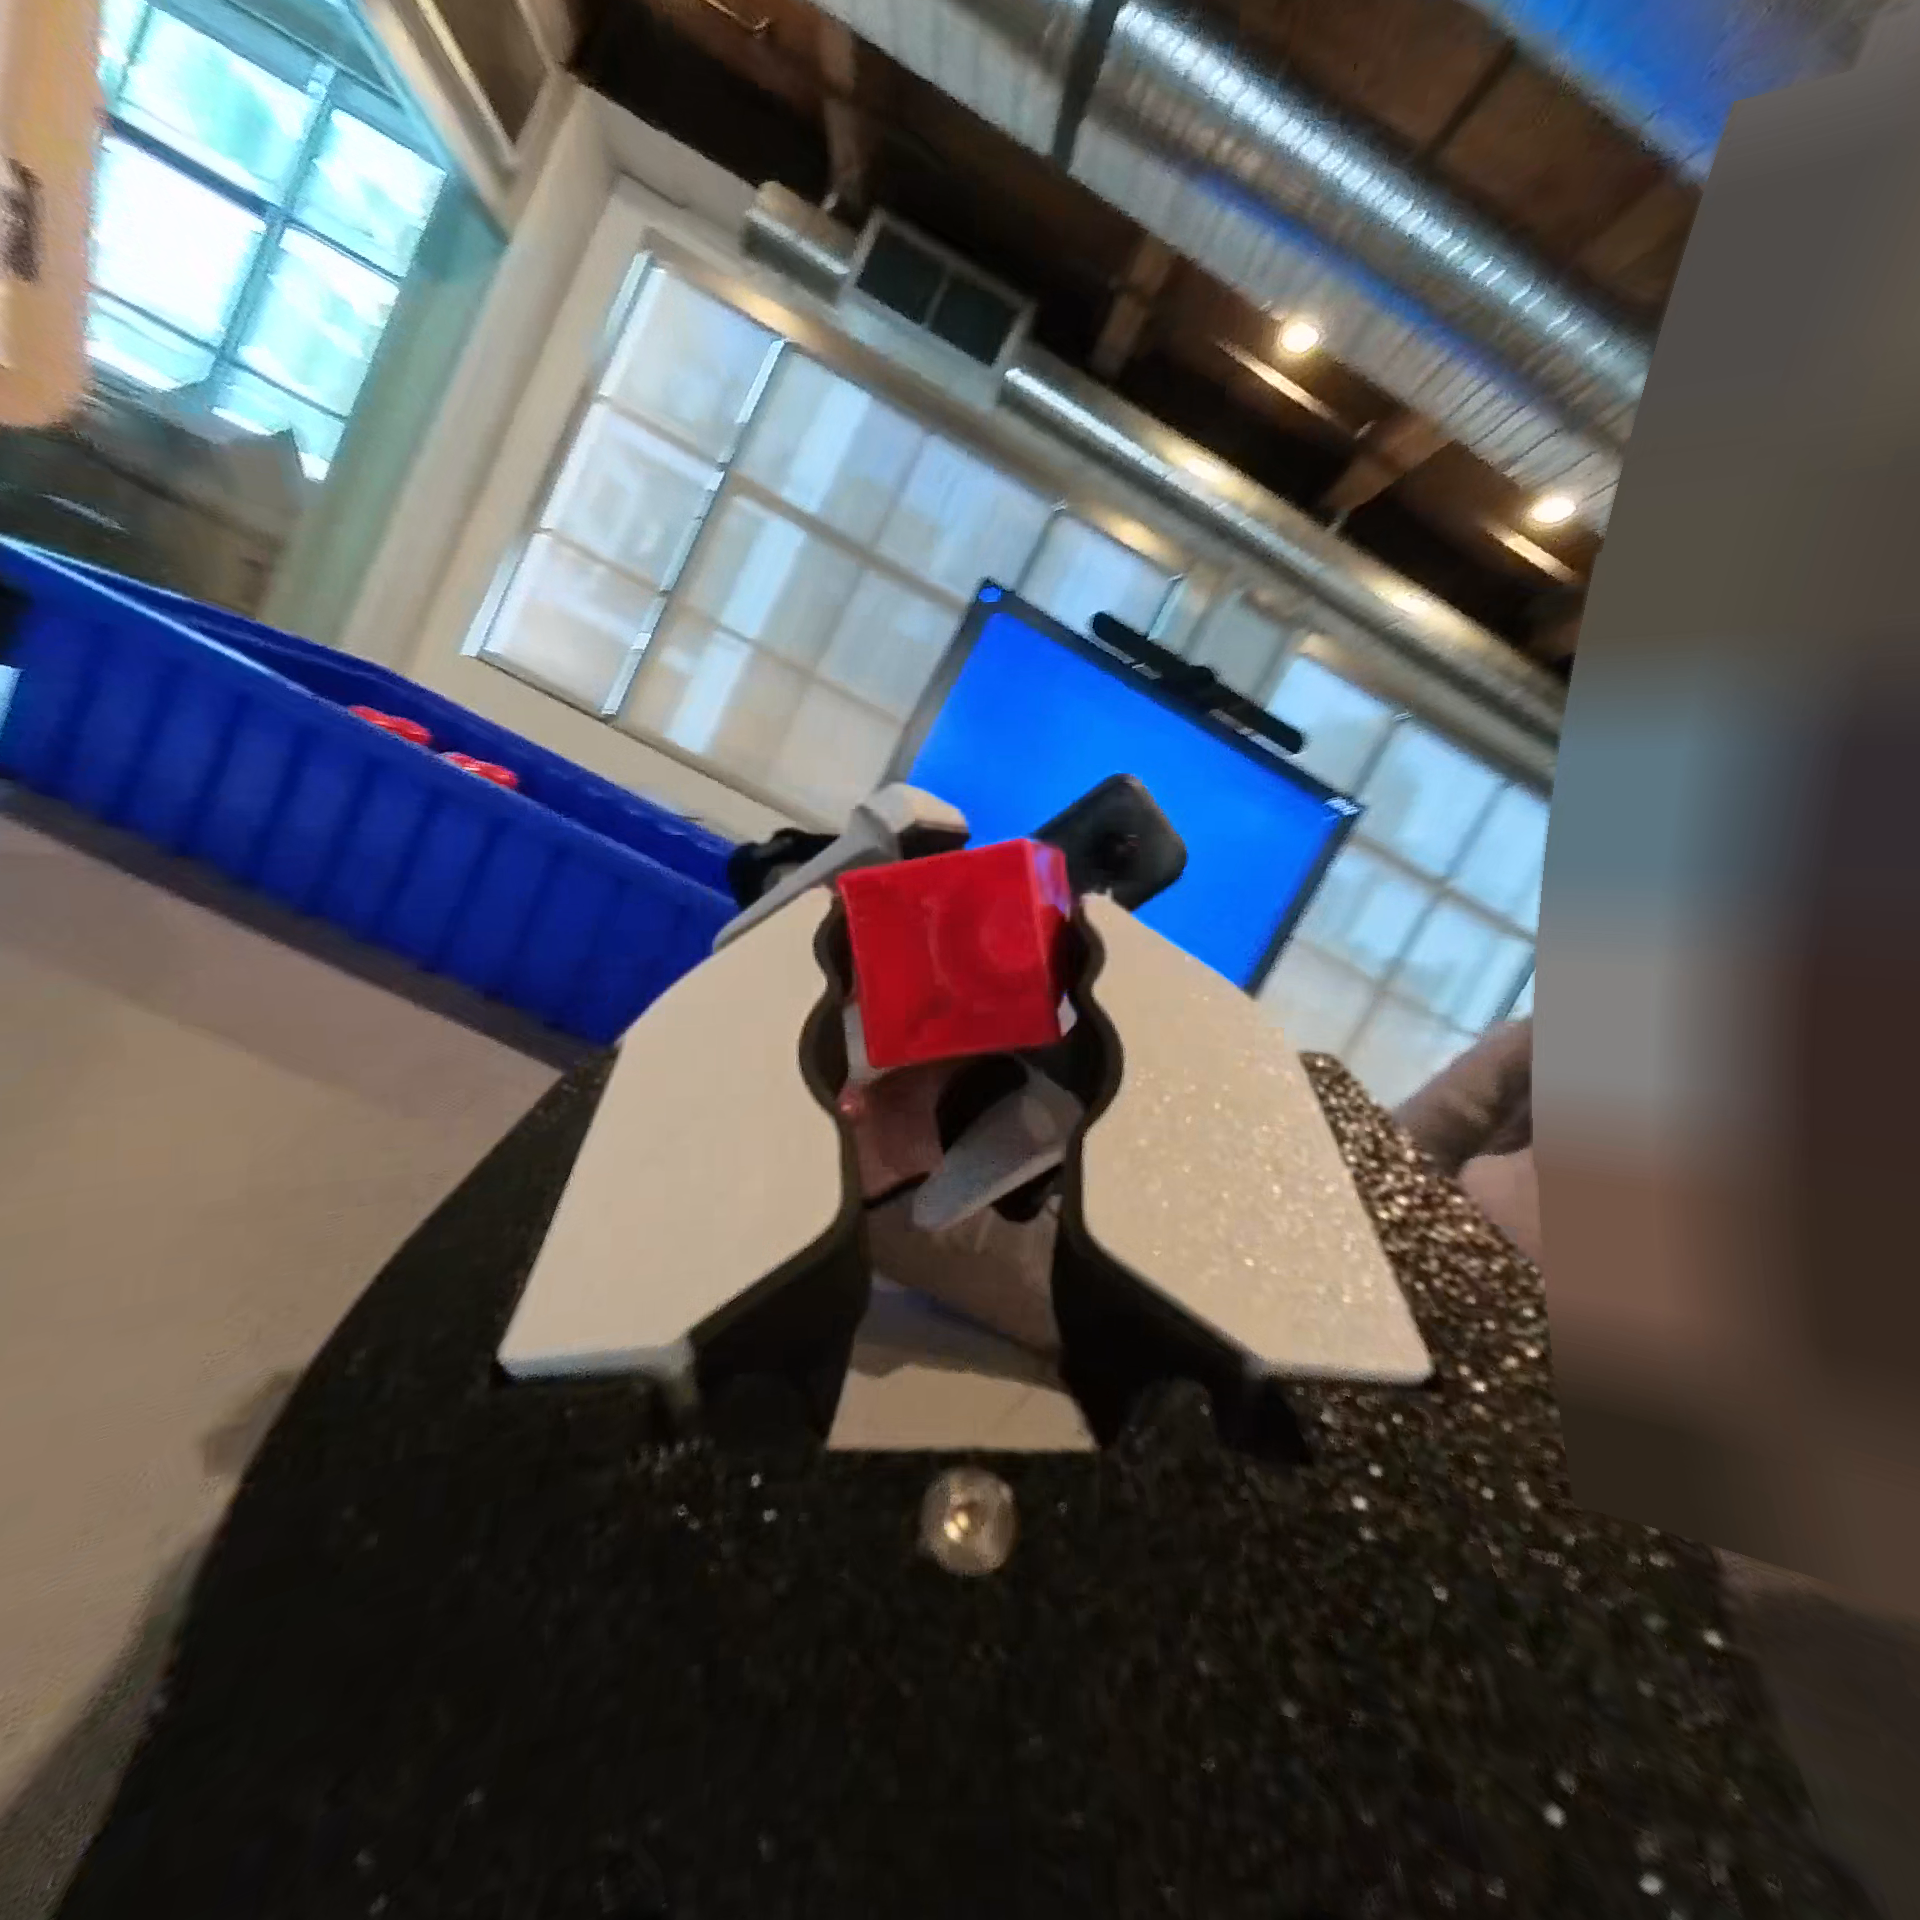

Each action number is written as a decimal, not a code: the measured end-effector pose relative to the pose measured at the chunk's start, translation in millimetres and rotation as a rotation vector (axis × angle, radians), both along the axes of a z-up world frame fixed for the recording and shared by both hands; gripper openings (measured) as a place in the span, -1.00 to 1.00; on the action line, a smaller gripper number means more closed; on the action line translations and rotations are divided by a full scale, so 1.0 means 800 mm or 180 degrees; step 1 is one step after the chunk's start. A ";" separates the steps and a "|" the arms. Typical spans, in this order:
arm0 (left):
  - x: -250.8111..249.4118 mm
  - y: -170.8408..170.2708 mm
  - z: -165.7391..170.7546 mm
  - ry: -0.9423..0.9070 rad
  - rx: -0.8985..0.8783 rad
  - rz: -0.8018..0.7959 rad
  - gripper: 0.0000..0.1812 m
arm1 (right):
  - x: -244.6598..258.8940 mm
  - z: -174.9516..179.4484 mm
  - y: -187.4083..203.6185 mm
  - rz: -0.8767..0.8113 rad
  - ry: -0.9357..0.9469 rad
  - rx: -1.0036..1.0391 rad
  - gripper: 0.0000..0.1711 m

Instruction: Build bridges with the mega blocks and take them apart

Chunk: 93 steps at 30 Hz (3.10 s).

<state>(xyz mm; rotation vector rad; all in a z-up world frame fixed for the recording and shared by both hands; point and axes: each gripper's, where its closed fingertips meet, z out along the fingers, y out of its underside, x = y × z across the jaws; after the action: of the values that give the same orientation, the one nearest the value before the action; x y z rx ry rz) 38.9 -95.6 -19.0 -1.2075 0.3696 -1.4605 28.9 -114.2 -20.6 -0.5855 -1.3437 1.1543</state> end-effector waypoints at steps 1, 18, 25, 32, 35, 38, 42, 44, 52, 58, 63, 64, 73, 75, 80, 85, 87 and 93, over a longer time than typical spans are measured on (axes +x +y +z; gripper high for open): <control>0.001 -0.003 0.002 -0.0084 -0.0010 -0.0095 -0.57 | 0.002 0.003 0.001 -0.0004 0.0037 0.0008 -0.50; -0.086 0.051 -0.025 0.1816 0.0572 0.2723 -0.08 | 0.002 -0.124 0.073 -0.0812 -0.2695 -0.1410 -0.54; -0.109 0.052 -0.021 0.2000 0.0814 0.3290 -0.13 | -0.009 -0.165 0.050 -0.0737 -0.3256 -0.1073 -0.54; -0.115 0.059 -0.032 0.2204 0.0760 0.3462 -0.11 | -0.019 -0.173 0.045 -0.0694 -0.3228 -0.0914 -0.54; -0.115 0.060 -0.033 0.2209 0.0742 0.3456 -0.11 | -0.019 -0.163 0.044 -0.0617 -0.3049 -0.0898 -0.47; -0.116 0.059 -0.032 0.2174 0.0734 0.3470 -0.12 | -0.016 -0.142 0.055 -0.0615 -0.2698 -0.0946 -0.19; -0.118 0.058 -0.031 0.2136 0.0729 0.3511 -0.13 | -0.008 -0.089 0.094 -0.0805 -0.1549 -0.1062 -0.06; -0.117 0.058 -0.031 0.2140 0.0742 0.3515 -0.14 | 0.004 -0.063 0.122 -0.1090 -0.0891 -0.1113 -0.14; -0.063 0.045 -0.050 0.2628 0.1106 0.2638 -0.18 | 0.021 -0.067 0.152 -0.1303 -0.0497 -0.1382 -0.33; -0.050 0.036 -0.099 0.3376 0.1100 0.2085 -0.10 | 0.023 -0.065 0.153 -0.1267 -0.0449 -0.1456 -0.35; -0.045 0.041 -0.131 0.3743 0.0839 0.1809 0.00 | 0.021 -0.069 0.155 -0.1208 -0.0493 -0.1567 -0.35; -0.043 0.042 -0.136 0.3827 0.0828 0.1790 0.01 | 0.021 -0.070 0.155 -0.1188 -0.0511 -0.1582 -0.36; -0.047 0.051 -0.151 0.4278 0.0867 0.1980 -0.02 | 0.012 -0.080 0.148 -0.1112 -0.0714 -0.1554 -0.40; -0.051 0.053 -0.149 0.4241 0.0835 0.2031 -0.03 | 0.011 -0.081 0.146 -0.1103 -0.0743 -0.1532 -0.40; -0.059 0.055 -0.144 0.4174 0.0811 0.2136 -0.06 | 0.008 -0.084 0.143 -0.1078 -0.0803 -0.1500 -0.41; -0.052 0.052 -0.135 0.4068 0.0940 0.2166 -0.05 | 0.008 -0.084 0.143 -0.1079 -0.0798 -0.1487 -0.42; -0.052 0.051 -0.124 0.3980 0.1037 0.2289 -0.05 | 0.008 -0.083 0.143 -0.1088 -0.0784 -0.1483 -0.42; -0.088 0.007 -0.029 0.3388 0.1001 0.3538 -0.19 | 0.011 -0.083 0.145 -0.1094 -0.0759 -0.1536 -0.43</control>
<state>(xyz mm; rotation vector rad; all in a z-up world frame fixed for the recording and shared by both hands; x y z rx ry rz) -31.5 -90.0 -41.9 -1.4636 0.4764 0.2519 37.5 2.0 -86.7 -1.2856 -1.0990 1.1475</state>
